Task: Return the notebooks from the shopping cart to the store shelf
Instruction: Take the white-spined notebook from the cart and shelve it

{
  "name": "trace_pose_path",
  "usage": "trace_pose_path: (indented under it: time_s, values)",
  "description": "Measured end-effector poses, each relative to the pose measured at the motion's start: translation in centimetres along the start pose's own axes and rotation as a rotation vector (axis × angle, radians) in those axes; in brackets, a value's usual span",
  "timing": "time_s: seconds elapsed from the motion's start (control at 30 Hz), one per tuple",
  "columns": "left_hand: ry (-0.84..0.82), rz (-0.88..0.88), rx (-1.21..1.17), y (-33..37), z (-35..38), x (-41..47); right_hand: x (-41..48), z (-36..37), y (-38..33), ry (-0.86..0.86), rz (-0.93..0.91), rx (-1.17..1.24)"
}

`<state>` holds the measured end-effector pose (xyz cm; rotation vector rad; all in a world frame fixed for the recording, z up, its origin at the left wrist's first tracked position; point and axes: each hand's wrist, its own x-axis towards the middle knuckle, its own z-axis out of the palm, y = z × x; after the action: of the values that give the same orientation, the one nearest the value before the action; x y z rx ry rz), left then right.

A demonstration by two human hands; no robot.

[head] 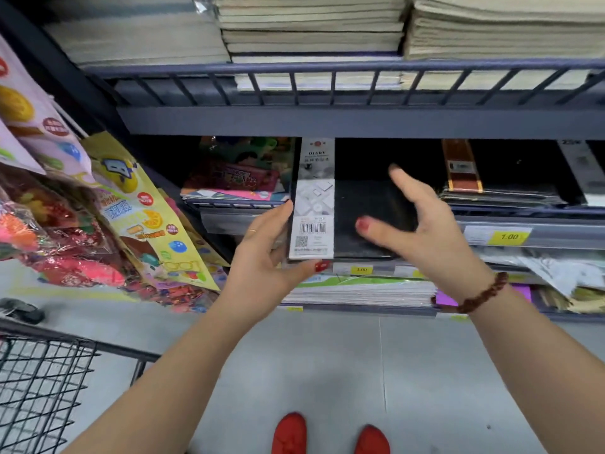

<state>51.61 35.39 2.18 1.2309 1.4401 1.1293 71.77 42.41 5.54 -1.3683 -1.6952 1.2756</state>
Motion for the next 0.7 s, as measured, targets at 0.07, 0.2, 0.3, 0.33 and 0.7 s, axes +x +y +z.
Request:
trace_pose_path:
  time_s: [0.07,0.2,0.3,0.33,0.7]
  values:
    - [0.063,0.050,0.077,0.0,-0.1,0.8,-0.2,-0.8,-0.5,-0.182,0.023,-0.219]
    - [0.127,0.113,0.210,1.2,0.2,2.5,1.6,-1.7,0.0,-0.106,-0.116,-0.386]
    - [0.174,0.152,0.314,1.9,0.3,4.4,3.3,-1.8,0.1,-0.024,-0.148,-0.417]
    - [0.182,0.155,0.370,2.1,0.3,5.2,3.8,-1.9,0.0,0.003,-0.153,-0.412]
    - [0.101,0.050,0.572,1.8,-1.1,10.3,5.7,-0.3,1.0,0.177,-0.139,-0.556]
